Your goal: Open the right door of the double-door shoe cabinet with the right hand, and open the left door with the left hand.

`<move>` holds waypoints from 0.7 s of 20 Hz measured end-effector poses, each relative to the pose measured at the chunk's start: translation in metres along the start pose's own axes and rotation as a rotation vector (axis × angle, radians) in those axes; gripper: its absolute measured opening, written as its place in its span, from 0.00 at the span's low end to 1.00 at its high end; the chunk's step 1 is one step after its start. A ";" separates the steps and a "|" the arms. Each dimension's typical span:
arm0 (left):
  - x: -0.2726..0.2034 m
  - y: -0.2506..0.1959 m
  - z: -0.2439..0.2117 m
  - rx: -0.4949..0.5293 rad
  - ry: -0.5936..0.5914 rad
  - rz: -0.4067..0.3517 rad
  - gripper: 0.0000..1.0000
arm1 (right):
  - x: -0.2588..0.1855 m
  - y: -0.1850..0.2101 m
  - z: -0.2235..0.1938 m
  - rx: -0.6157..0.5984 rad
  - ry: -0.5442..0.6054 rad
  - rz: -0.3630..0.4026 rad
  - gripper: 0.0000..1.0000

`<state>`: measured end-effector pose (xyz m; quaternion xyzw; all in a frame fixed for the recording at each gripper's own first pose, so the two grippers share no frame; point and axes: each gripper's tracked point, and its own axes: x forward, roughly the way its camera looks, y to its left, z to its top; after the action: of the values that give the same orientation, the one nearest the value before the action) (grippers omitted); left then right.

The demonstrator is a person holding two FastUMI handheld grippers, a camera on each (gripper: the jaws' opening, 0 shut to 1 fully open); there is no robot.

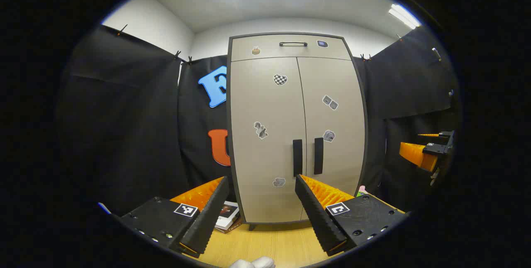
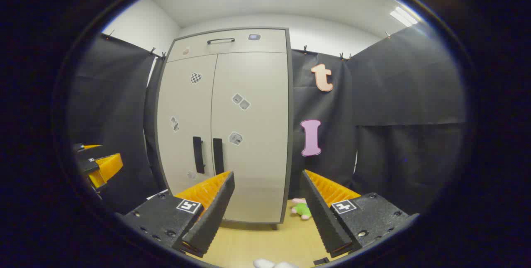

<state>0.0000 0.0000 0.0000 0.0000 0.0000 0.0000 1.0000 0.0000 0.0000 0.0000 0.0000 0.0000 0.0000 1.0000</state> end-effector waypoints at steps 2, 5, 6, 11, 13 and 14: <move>0.002 0.002 0.000 0.000 -0.001 0.003 0.96 | 0.001 0.002 0.000 -0.002 -0.001 -0.001 0.99; 0.004 0.004 0.000 0.000 -0.003 0.002 0.96 | 0.003 0.004 0.002 -0.001 -0.005 -0.001 0.99; 0.004 0.006 -0.001 0.004 -0.002 0.003 0.96 | 0.004 0.006 0.002 0.001 -0.006 0.000 0.99; 0.006 0.008 -0.001 0.003 -0.002 0.004 0.96 | 0.013 0.012 0.003 0.000 -0.003 0.001 0.99; 0.007 0.009 -0.002 0.003 0.002 0.005 0.96 | 0.017 0.018 0.001 -0.003 0.000 0.003 0.99; 0.007 0.010 -0.002 0.002 0.003 0.005 0.96 | 0.021 0.019 -0.001 -0.004 0.004 0.004 0.99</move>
<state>0.0070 0.0098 -0.0018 0.0008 0.0016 0.0025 1.0000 0.0207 0.0194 -0.0013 -0.0022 0.0021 0.0021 1.0000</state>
